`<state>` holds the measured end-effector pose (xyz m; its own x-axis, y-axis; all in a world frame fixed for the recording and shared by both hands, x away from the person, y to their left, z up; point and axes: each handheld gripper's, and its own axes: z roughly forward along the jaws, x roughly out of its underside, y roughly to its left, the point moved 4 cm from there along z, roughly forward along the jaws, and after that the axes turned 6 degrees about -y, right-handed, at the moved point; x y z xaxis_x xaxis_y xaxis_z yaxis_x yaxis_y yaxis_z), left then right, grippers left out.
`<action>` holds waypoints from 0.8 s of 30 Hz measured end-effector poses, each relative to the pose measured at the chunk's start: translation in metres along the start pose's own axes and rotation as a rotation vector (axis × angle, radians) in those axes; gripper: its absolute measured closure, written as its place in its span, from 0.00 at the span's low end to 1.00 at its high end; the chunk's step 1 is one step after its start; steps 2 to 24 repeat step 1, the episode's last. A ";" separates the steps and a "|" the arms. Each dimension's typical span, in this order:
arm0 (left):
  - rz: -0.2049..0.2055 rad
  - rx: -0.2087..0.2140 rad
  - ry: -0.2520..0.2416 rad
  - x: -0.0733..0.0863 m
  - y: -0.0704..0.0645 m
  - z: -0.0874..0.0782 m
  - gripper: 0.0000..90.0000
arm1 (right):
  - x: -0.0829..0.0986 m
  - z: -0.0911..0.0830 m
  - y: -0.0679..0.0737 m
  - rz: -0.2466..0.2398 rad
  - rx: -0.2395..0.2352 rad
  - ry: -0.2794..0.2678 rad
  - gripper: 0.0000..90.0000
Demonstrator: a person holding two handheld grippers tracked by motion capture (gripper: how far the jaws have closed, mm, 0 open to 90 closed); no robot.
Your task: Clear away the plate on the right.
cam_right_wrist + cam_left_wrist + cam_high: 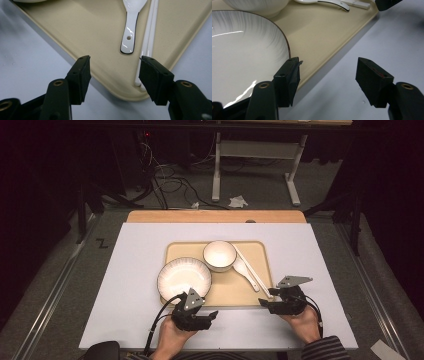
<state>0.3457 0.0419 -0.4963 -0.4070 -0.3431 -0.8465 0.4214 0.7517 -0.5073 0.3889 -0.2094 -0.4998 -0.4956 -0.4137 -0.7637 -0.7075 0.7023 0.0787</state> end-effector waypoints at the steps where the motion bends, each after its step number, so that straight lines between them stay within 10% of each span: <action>1: 0.014 0.005 0.014 0.002 0.000 0.000 0.40 | 0.001 0.000 0.000 -0.003 -0.001 -0.001 0.48; 24: 0.014 0.005 0.014 0.002 0.000 0.000 0.40 | 0.001 0.000 0.000 -0.003 -0.001 -0.001 0.48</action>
